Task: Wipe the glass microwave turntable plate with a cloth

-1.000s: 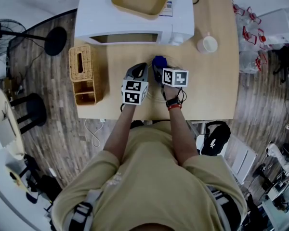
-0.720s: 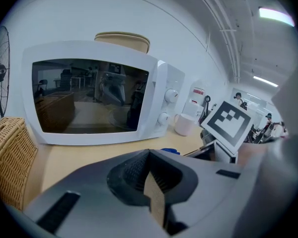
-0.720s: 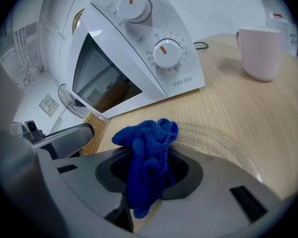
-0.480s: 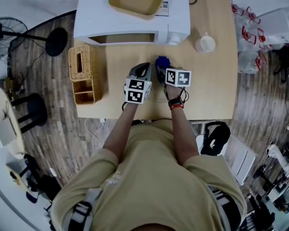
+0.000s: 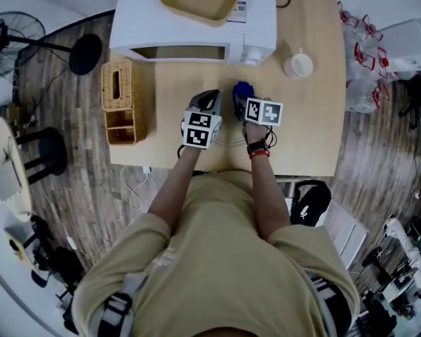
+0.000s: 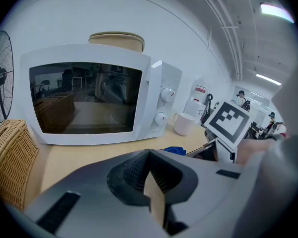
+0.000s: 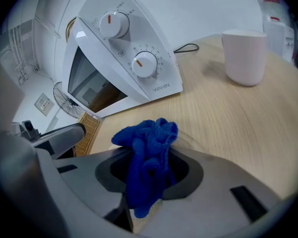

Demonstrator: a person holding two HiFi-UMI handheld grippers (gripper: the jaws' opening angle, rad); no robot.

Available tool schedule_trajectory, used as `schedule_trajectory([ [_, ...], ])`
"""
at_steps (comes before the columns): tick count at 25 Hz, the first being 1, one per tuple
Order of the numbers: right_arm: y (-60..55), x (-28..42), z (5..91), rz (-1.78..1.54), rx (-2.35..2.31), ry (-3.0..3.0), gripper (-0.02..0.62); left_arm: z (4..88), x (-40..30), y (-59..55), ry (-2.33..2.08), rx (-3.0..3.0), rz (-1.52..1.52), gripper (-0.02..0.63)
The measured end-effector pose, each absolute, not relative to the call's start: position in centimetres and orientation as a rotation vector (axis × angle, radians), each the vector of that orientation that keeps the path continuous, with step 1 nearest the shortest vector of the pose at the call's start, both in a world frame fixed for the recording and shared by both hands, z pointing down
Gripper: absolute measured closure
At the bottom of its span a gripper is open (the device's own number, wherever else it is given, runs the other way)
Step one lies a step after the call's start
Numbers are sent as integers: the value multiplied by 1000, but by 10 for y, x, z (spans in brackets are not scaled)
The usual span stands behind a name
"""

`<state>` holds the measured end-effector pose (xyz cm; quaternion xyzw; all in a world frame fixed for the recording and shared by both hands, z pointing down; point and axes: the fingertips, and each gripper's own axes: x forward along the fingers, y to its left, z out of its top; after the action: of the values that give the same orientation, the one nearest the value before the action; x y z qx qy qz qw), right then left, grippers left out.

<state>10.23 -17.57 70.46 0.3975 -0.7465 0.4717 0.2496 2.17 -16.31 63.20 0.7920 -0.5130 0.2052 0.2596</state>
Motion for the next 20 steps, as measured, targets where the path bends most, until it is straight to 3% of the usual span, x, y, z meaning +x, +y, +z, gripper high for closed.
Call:
schedule_trajectory([
  [20, -181, 133, 704, 1317, 1006, -1972, 459, 610, 25, -159, -1400, 2139, 618, 588],
])
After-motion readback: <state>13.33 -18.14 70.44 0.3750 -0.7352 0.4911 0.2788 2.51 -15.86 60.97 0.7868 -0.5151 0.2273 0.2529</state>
